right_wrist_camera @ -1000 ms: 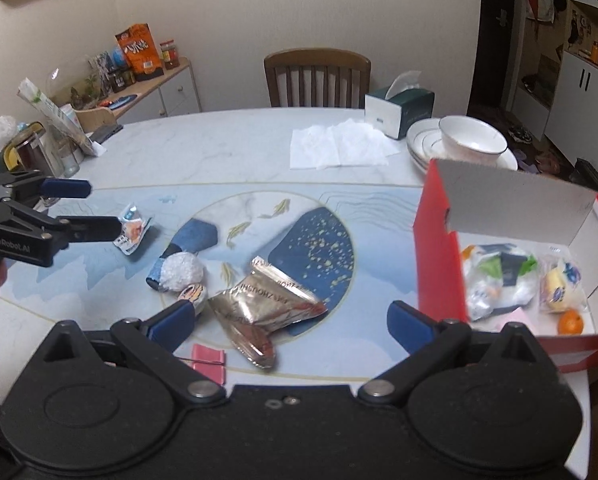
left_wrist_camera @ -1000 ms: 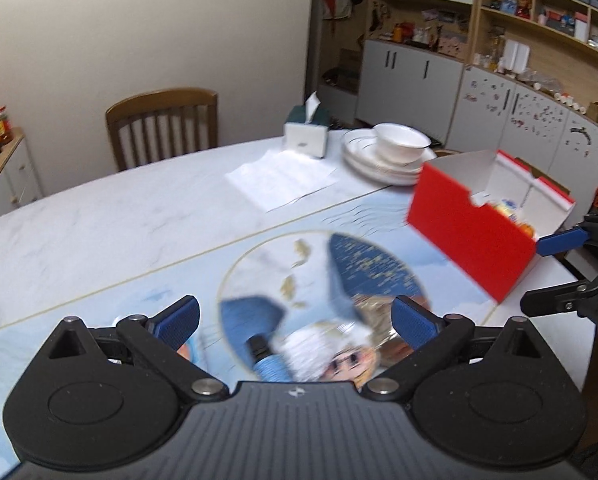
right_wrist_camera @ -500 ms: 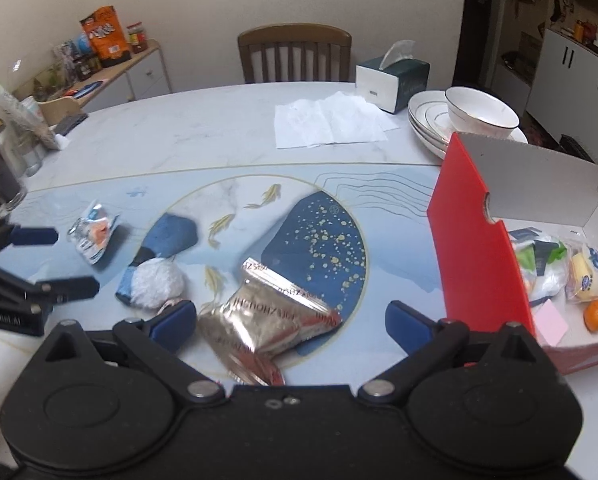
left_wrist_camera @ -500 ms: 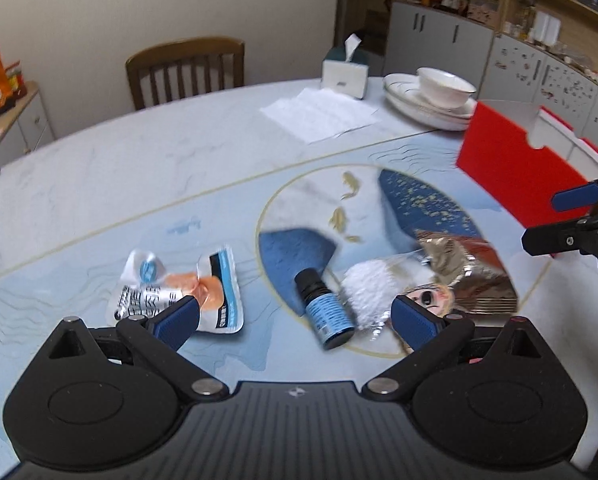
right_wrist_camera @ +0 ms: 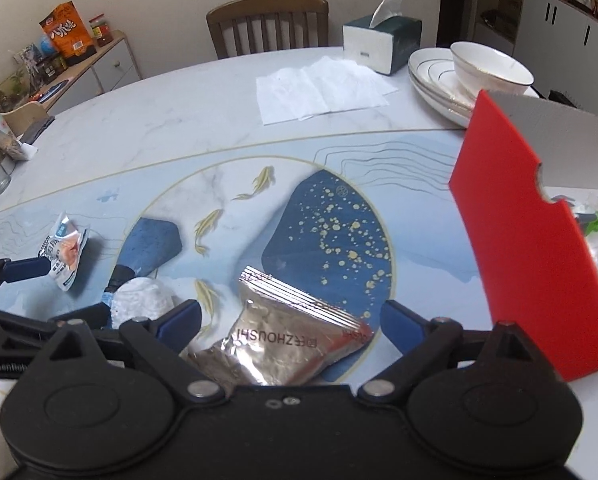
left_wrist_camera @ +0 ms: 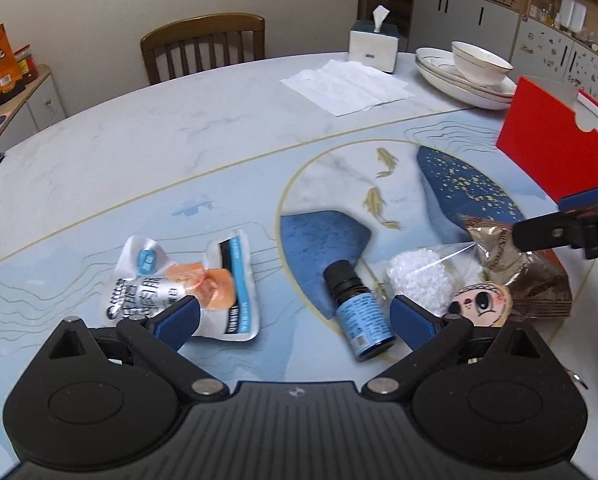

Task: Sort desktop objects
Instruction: 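Grasp the blue oil bottle with the left tool while the right tool grasps the silver foil bag, then carry the oil bottle and foil bag over the red shoebox with both tools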

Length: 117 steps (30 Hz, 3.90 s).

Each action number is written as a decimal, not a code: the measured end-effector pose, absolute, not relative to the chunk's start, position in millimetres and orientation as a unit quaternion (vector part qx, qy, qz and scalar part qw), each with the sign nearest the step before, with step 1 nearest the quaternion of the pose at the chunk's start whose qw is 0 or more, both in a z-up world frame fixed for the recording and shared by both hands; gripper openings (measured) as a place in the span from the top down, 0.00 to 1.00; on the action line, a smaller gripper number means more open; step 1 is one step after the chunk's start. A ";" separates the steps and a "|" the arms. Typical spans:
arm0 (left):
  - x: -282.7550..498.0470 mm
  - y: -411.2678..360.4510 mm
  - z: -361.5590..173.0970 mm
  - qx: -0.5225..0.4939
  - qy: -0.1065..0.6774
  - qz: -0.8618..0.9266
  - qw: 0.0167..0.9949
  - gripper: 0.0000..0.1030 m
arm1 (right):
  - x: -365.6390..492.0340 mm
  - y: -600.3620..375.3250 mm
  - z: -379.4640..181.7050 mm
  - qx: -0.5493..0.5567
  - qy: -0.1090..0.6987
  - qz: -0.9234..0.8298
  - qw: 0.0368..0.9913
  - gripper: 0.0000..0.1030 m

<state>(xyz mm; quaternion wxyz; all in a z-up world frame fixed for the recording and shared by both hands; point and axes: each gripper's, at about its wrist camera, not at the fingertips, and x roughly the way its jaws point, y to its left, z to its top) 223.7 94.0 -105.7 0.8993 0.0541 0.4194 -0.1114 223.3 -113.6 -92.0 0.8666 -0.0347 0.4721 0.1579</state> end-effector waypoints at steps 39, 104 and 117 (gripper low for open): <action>225.9 76.9 -115.6 0.059 0.443 -0.137 0.884 0.78 | 223.9 -115.6 -115.5 -0.049 0.534 0.160 0.829 0.54; 207.2 -177.6 24.1 0.051 0.365 -0.202 0.907 0.78 | 284.0 -405.2 24.9 0.014 0.477 0.177 0.861 0.55; 244.1 -262.0 2.7 0.104 0.378 -0.254 0.884 0.78 | 324.0 -430.9 -2.7 -0.007 0.487 0.159 0.859 0.55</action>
